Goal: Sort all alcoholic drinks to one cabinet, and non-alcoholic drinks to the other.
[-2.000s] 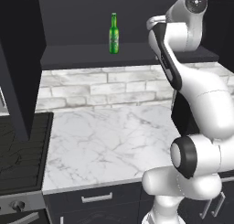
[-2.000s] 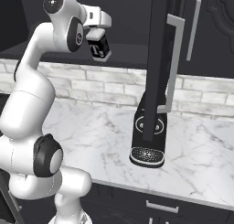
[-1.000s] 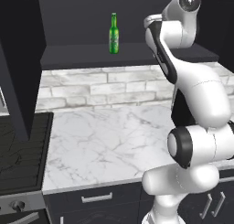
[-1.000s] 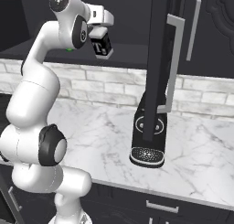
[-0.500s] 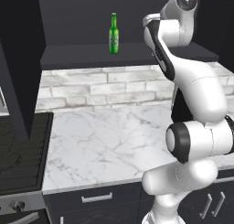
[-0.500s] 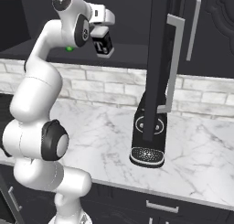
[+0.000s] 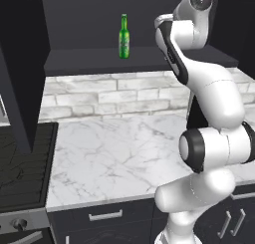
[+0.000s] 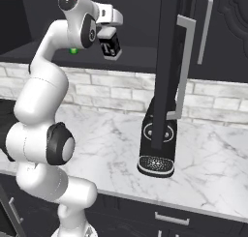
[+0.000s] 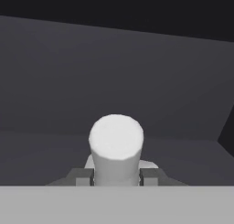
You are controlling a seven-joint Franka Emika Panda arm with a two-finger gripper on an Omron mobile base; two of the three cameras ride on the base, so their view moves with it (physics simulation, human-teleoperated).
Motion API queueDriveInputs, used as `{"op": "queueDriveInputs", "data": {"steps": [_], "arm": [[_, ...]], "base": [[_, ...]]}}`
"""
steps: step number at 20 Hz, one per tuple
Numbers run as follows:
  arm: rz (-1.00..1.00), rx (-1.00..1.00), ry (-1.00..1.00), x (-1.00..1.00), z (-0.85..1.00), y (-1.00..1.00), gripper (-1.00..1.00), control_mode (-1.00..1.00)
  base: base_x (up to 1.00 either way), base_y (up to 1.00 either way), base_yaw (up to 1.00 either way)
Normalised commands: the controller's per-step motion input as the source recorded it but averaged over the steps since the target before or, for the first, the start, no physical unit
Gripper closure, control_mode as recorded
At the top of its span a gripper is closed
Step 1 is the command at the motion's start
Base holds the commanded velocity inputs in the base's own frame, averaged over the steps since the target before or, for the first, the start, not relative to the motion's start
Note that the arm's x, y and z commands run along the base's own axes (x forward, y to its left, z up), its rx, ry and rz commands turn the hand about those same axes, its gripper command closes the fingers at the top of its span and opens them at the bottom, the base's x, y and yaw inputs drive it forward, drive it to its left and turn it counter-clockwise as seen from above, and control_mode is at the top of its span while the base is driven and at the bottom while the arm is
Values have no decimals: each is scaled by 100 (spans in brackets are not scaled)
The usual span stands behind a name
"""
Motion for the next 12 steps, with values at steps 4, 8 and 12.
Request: {"op": "queueDriveInputs", "data": {"steps": [4,8,12], "arm": [[0,0,0,11,0,0,100,-100],[0,0,0,10,0,0,100,-100],[0,0,0,8,-2,0,100,-100]], "base": [[0,0,0],[0,0,0],[0,0,0]]}}
